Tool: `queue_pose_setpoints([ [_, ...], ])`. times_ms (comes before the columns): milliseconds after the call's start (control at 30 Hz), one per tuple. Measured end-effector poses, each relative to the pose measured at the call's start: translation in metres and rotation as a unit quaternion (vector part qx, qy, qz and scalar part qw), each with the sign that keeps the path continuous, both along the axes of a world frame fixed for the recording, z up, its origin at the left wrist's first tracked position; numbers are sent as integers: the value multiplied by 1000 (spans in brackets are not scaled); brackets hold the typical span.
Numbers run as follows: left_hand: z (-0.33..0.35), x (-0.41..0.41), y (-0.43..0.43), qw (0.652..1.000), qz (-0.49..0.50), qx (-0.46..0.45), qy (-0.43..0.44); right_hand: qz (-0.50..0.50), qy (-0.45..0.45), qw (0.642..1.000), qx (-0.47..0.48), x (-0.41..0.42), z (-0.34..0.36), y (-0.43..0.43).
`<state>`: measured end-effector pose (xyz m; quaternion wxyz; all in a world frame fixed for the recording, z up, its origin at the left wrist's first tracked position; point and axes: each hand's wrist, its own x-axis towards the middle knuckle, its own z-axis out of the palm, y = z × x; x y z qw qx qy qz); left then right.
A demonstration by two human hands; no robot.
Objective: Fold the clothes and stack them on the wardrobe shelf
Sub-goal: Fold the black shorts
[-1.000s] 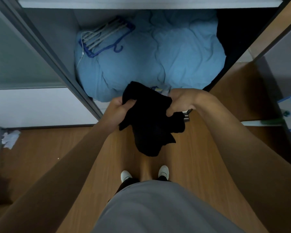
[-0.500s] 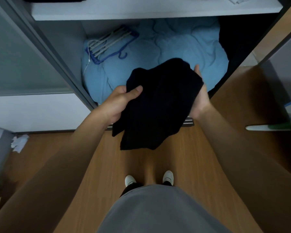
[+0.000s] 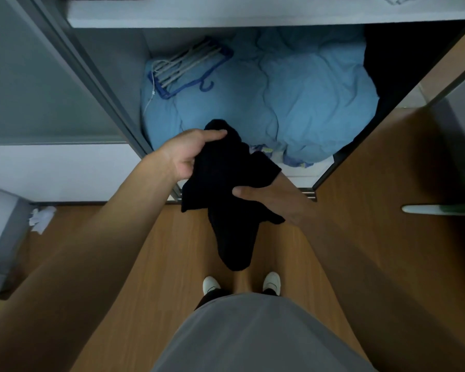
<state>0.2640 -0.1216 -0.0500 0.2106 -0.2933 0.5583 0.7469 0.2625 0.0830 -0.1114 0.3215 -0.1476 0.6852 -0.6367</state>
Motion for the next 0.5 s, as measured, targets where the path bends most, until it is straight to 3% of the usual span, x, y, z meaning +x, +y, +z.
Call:
queue_pose_setpoints([
  [67, -1, -4, -4, 997, 15, -72, 10, 32, 52, 998, 30, -1, 5, -5],
  [133, -5, -6, -13, 996, 34, -71, 36, 16, 45, 999, 18, -1, 9, -7],
  [233, -21, 3, -29, 991, 35, 64, 117, -85, -79, 993, -27, -3, 18, -11],
  [367, -68, 39, -26, 952, -41, 238, 189, -154, -212, 963, -57, -16, 35, -6],
  [433, -82, 51, -16, 963, -51, 209, 163, -145, -243, 959, -34, -21, 44, -2],
  [500, -84, 50, -7, 978, -60, 123, 158, -122, -267, 956, 20, -26, 50, 3],
])
